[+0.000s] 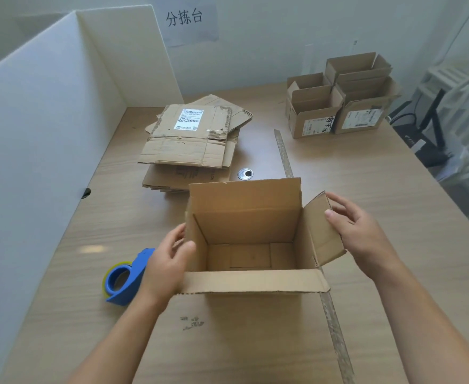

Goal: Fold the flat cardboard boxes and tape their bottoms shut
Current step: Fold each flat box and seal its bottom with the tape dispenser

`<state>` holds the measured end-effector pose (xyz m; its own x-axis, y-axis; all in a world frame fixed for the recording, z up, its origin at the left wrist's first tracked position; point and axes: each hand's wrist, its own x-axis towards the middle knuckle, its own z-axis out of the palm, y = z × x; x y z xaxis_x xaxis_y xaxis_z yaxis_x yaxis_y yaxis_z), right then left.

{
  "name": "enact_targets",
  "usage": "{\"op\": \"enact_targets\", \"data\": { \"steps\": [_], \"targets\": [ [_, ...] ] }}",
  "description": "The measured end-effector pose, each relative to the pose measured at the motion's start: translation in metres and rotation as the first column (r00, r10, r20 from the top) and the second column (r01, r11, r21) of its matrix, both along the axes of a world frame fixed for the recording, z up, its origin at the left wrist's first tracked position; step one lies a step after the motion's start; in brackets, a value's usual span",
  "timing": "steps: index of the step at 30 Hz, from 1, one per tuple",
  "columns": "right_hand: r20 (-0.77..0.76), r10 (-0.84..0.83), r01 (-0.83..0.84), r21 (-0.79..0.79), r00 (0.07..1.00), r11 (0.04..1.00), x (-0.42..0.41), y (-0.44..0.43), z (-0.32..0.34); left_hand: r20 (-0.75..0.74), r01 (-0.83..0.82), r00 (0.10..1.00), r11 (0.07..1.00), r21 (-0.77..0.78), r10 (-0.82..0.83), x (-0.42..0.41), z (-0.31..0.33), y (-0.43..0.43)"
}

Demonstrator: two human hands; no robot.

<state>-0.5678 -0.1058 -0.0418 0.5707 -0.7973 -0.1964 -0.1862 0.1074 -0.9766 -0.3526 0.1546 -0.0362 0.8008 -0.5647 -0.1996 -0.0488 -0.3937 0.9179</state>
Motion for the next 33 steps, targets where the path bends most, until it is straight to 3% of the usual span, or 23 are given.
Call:
{"op": "enact_targets", "data": {
  "steps": [3,6,8,13,17,19,23,27,33],
  "targets": [
    [-0.195,0.000,-0.060,-0.299,0.981,0.953,0.003,0.001,0.013,-0.325,-0.145,0.942,0.974,-0.173,0.083,0.009,-0.003,0.005],
    [-0.263,0.057,-0.209,-0.596,0.963,0.775,0.012,0.016,0.036,-0.323,-0.135,0.944,0.973,-0.186,0.070,0.011,-0.004,0.008],
    [-0.250,0.181,-0.303,-0.649,0.951,0.698,0.020,0.038,0.059,-0.262,-0.096,0.964,0.978,-0.184,0.045,0.011,-0.003,0.009],
    [-0.436,0.476,-0.646,-0.532,0.764,0.548,0.049,0.097,0.075,-0.115,0.029,0.992,0.987,-0.158,-0.047,0.013,0.000,0.014],
    [-0.704,0.510,-0.835,-0.220,0.493,0.504,0.074,0.117,0.056,-0.124,0.062,0.989,0.985,-0.162,-0.082,0.022,0.002,0.022],
    [-0.789,0.479,-0.876,-0.149,0.384,0.458,0.076,0.123,0.048,-0.095,0.080,0.991,0.987,-0.141,-0.094,0.026,0.003,0.026],
    [-0.803,0.466,-0.845,-0.084,0.372,0.529,0.073,0.131,0.037,-0.084,0.095,0.991,0.989,-0.117,-0.105,0.034,-0.003,0.036],
    [-0.887,0.355,-0.877,-0.104,0.295,0.470,0.072,0.142,0.022,-0.098,0.126,0.986,0.986,-0.105,-0.137,0.035,-0.008,0.049],
    [-0.902,0.211,-0.858,-0.254,0.377,0.446,0.070,0.155,0.010,-0.114,0.230,0.965,0.972,-0.055,-0.235,0.041,-0.015,0.060]
  ]
}}
